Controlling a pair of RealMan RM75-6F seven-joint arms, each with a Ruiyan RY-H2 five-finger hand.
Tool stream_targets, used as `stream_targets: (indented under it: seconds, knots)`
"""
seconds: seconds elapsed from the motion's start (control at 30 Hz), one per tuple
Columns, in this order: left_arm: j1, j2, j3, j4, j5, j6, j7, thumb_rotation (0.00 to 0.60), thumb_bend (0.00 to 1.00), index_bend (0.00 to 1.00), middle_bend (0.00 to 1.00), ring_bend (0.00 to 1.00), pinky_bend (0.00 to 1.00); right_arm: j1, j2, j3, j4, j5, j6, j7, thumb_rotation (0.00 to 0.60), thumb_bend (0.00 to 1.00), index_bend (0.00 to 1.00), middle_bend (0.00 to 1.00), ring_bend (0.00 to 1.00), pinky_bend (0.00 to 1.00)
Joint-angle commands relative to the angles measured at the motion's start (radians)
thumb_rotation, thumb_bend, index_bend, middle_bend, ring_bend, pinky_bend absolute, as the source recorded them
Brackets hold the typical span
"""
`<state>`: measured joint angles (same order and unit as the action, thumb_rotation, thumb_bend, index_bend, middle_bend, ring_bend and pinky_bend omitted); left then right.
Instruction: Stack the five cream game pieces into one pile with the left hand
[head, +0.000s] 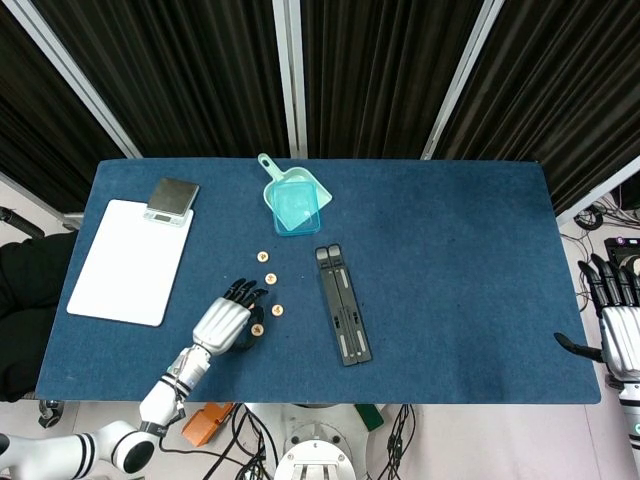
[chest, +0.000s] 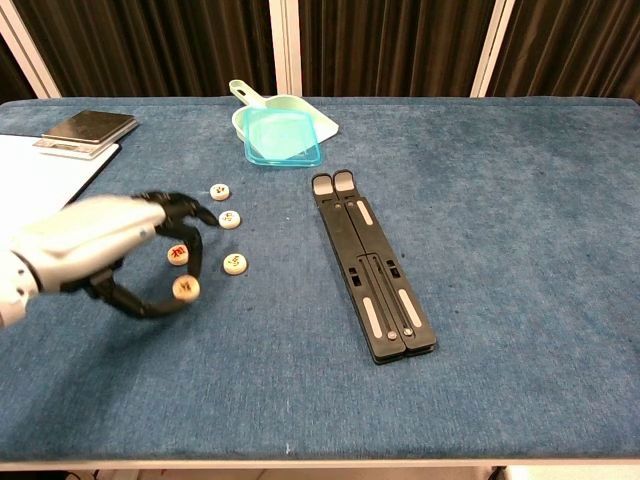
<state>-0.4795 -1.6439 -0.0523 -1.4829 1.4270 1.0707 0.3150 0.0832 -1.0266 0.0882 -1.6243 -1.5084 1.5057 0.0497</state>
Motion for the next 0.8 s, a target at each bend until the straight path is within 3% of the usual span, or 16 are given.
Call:
stream_targets:
  seconds: [0.03, 0.27, 0.8]
  knots:
    - [-0.013, 0.016, -0.035, -0.006, -0.036, -0.002, 0.0, 0.6, 0.36, 0.53, 0.12, 0.0, 0.0, 0.0, 0.0, 0.001, -0.001, -0.001, 0.002, -0.001, 0.6, 0.05, 0.0, 0.0, 0.0, 0.01]
    - [-0.054, 0.005, -0.091, 0.03, -0.149, -0.066, 0.004, 0.6, 0.36, 0.53, 0.12, 0.0, 0.0, -0.001, -0.002, 0.0, 0.0, 0.001, 0.001, -0.002, 0.6, 0.05, 0.0, 0.0, 0.0, 0.01]
    - [-0.084, -0.018, -0.098, 0.07, -0.237, -0.077, 0.035, 0.6, 0.35, 0.53, 0.11, 0.0, 0.0, 0.002, -0.006, 0.001, 0.005, 0.009, -0.01, 0.0, 0.6, 0.05, 0.0, 0.0, 0.0, 0.0]
